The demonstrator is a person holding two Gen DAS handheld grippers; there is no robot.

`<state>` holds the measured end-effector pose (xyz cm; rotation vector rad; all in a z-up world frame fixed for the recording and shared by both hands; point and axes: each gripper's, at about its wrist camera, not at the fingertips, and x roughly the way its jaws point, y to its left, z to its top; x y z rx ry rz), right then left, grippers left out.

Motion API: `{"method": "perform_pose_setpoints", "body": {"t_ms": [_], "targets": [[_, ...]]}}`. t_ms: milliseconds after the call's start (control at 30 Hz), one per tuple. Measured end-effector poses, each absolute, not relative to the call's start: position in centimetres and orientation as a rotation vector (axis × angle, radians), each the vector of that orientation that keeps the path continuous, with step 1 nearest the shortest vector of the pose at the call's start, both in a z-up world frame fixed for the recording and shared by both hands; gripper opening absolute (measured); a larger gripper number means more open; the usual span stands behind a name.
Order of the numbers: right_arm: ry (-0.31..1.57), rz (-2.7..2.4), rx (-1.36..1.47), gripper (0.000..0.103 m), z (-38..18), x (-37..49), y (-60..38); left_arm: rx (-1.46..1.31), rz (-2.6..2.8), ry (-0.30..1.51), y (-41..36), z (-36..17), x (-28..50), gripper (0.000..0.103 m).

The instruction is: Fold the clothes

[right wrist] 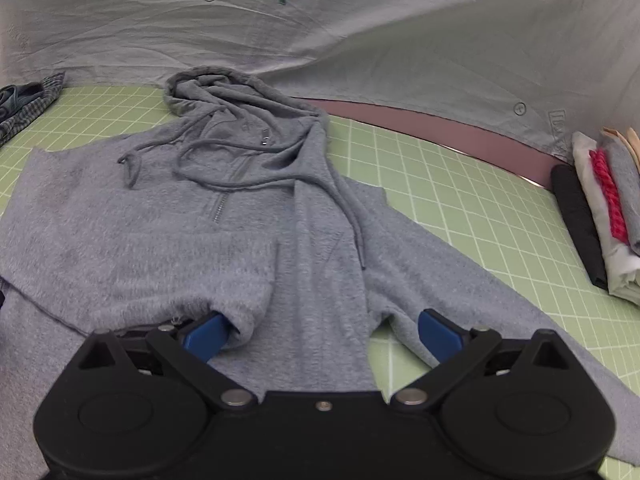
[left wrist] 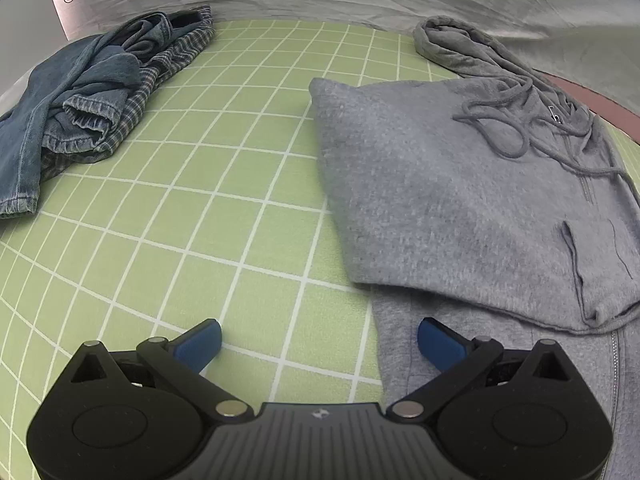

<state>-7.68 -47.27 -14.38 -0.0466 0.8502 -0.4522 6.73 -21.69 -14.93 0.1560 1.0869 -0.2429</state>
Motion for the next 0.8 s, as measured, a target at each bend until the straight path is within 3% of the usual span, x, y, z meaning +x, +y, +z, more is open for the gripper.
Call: {"method": "perform_pose_setpoints", "body": {"t_ms": [267,533,633,800], "targets": [[0.891,-0.407,-0.113,0.101,-15.1,-5.7,-46.6,0.164,-0.259,1.084,-21.7,-15.0,6.8,0.103],[0.824,-0.685,0.094,0.1,-13.9,-8.4,-52.1,0.161,-0.258,1.076,-21.7,-15.1,6.6,0.103],[0.84,-0.629,0.072,0.089,-14.2,-8.6,-51.4,0.167,-0.262,1.1,-21.9,-15.1,7.0,0.103],[0.856,-0.561,0.201,0.089,-14.7,-7.8,-52.2,0.197,-0.274,1.133,-22.3,-15.0,8.2,0.103]]}}
